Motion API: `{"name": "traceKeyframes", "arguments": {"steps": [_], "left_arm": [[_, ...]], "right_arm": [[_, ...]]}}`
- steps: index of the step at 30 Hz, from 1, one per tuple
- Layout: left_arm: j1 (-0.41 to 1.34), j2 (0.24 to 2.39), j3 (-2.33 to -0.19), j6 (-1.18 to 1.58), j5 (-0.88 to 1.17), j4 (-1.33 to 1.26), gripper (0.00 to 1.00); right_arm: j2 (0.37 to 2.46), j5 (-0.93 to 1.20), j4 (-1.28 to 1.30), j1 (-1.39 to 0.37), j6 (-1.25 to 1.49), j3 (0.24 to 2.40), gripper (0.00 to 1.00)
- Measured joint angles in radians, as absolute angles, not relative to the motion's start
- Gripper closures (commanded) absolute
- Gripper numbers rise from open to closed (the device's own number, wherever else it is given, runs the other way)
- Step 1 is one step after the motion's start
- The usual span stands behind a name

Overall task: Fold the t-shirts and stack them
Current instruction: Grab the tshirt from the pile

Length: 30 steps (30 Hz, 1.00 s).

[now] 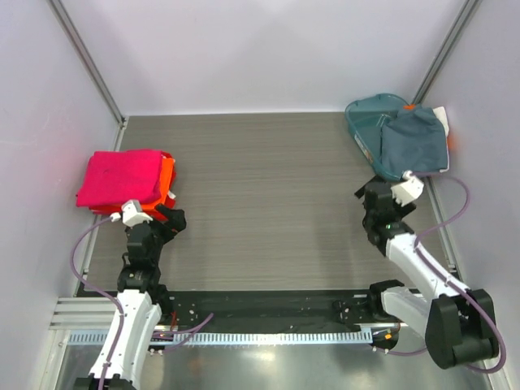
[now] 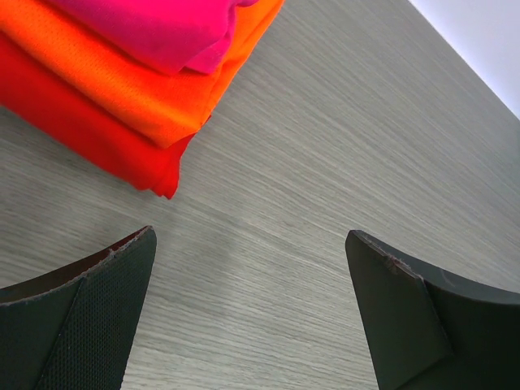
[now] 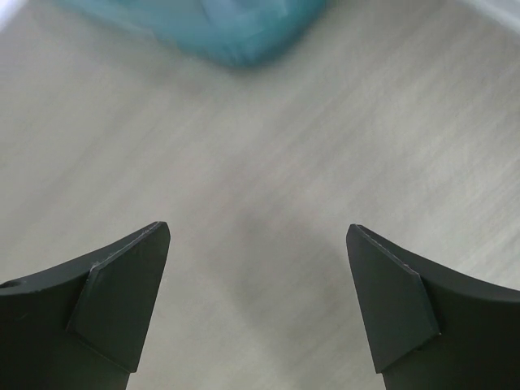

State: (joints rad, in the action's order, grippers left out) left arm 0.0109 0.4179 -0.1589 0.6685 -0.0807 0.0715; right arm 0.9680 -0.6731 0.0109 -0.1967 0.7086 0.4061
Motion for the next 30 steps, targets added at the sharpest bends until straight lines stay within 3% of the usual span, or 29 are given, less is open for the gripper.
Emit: {"name": "traceKeyframes", "arguments": {"steps": [9,16,30], "left_arm": [[0.011,0.524,-0.165,0.689,-0.076,0.063,0.0],[0.011,0.557,-0.175,0.699,-0.066,0.052,0.0],[0.011,0.587,-0.176,0.699,-0.052,0.03,0.0]], "right_arm": [[1.252,-0.652,0.104,-0.012,0.775,0.886,0.07],[1.492,-0.636,0.175,0.127,0.926,1.032,0.11],[1.851,-0.739,0.21,0.226,0.905,1.412,0.14]]}}
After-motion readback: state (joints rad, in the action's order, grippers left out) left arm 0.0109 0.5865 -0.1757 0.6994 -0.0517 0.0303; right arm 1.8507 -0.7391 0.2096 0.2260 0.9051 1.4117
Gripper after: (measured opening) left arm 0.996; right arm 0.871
